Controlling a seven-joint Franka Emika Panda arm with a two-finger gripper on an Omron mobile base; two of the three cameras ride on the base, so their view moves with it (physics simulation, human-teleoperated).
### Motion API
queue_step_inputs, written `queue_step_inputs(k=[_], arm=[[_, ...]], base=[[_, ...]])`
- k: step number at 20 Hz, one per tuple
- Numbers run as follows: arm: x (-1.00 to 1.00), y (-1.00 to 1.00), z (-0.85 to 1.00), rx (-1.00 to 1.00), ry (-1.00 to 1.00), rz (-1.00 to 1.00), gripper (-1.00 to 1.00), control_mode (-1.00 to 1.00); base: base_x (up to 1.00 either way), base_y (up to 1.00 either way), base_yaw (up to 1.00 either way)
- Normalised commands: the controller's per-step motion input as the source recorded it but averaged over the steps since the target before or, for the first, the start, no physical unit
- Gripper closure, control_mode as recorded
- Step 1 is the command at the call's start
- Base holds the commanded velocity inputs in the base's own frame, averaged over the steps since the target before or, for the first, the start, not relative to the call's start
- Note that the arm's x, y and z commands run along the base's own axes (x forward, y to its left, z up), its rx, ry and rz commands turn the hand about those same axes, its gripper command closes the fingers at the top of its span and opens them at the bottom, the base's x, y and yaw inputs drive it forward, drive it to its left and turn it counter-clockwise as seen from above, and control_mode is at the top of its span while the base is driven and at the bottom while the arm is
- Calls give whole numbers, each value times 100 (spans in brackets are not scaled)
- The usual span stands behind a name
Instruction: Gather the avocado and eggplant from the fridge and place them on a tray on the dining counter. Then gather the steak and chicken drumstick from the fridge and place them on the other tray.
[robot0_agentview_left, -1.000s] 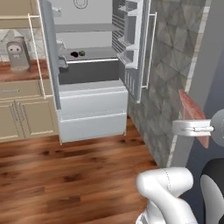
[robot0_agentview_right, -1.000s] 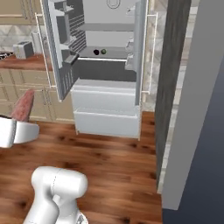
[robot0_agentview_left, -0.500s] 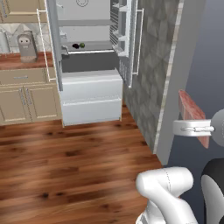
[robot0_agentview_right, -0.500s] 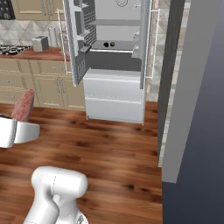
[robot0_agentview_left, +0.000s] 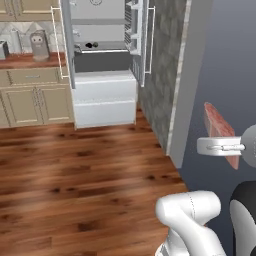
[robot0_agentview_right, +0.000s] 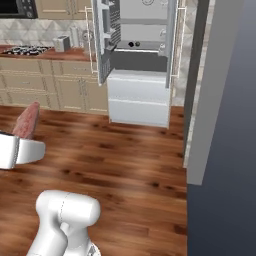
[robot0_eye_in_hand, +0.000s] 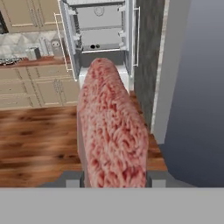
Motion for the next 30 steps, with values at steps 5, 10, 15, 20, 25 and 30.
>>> queue_step_inputs(k=[5,10,15,20,25,30], arm=[[0,0,0,0,0,0,100,100],[0,0,0,0,0,0,100,100],[0,0,0,0,0,0,100,100],[0,0,0,0,0,0,100,100],[0,0,0,0,0,0,100,100],[0,0,0,0,0,0,100,100]], base=[[-98,-14,4],[-93,-1,4],[-85,1,7],[-80,11,10],[-61,29,8],[-12,73,2]])
